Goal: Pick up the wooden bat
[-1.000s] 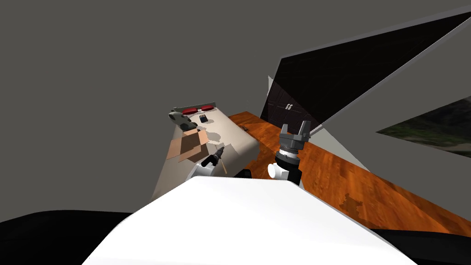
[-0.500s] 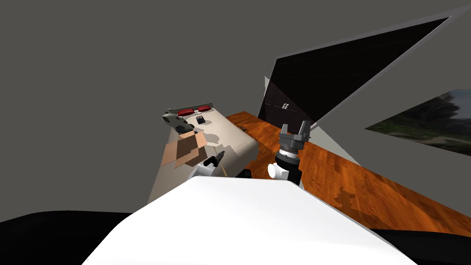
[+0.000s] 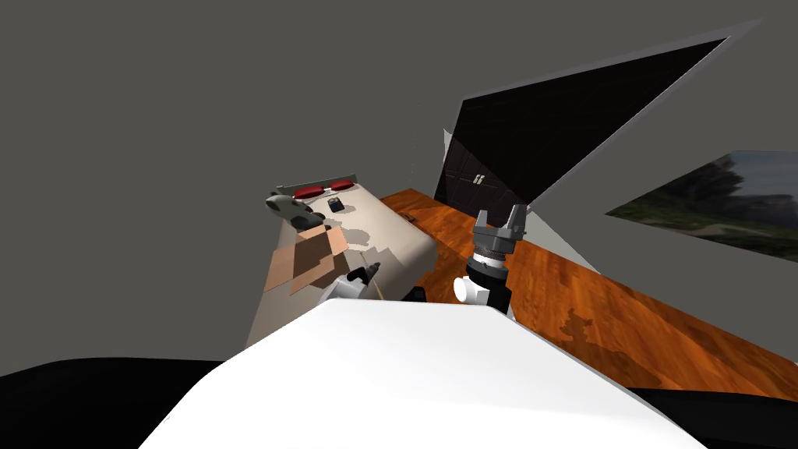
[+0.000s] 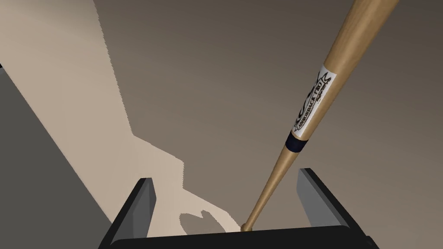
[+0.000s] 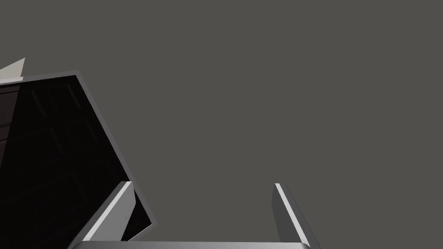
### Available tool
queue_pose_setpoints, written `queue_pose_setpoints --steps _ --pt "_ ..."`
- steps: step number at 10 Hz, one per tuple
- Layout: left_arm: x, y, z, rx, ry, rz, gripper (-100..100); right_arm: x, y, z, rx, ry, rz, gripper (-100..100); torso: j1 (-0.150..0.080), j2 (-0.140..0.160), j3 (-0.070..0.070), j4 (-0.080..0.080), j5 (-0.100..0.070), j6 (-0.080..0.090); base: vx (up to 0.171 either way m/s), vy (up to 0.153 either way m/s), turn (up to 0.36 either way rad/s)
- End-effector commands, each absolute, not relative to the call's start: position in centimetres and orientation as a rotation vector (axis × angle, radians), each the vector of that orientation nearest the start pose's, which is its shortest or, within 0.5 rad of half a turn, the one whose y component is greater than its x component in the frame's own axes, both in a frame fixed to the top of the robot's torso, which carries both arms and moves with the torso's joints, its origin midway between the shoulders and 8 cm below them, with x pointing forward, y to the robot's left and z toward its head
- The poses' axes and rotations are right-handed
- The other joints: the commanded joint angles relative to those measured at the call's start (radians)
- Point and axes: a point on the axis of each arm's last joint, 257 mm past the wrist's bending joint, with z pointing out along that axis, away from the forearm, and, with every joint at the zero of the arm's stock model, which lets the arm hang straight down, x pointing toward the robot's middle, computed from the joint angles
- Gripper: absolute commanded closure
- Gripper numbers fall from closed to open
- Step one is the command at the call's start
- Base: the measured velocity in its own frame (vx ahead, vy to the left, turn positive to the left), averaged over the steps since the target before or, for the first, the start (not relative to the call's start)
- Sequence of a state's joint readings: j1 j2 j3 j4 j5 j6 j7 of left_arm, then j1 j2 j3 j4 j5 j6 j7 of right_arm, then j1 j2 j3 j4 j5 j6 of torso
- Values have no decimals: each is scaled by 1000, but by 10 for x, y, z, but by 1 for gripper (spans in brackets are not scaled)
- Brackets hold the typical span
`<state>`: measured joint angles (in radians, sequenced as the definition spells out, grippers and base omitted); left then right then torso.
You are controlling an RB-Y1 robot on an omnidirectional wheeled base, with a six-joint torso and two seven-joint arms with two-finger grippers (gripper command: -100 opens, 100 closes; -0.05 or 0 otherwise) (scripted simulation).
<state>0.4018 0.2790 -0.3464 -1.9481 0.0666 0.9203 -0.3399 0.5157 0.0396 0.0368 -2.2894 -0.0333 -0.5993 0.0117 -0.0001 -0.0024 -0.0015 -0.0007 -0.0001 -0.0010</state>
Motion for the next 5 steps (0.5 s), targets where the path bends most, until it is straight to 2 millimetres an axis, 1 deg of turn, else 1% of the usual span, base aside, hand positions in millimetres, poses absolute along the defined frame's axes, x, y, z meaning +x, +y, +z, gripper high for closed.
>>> queue_pose_setpoints --steps 1,3,4,5 --pt "287 196 -459 -1169 2432 -402 -100 324 -275 42 630 491 1358 0 0 0 0 0 0 0 28 28 -99" --pt "265 204 -475 -1153 2524 -313 -100 324 -275 42 630 491 1358 0 1 0 0 0 0 0 49 37 -128" --pt "264 205 -475 -1154 2527 -309 -100 324 -275 42 630 491 1358 0 1 -1 -1 0 0 0 41 26 -42" --pt "255 209 -481 -1145 2565 -269 -100 324 -275 42 630 491 1358 0 0 -1 0 0 0 0 27 16 -76"
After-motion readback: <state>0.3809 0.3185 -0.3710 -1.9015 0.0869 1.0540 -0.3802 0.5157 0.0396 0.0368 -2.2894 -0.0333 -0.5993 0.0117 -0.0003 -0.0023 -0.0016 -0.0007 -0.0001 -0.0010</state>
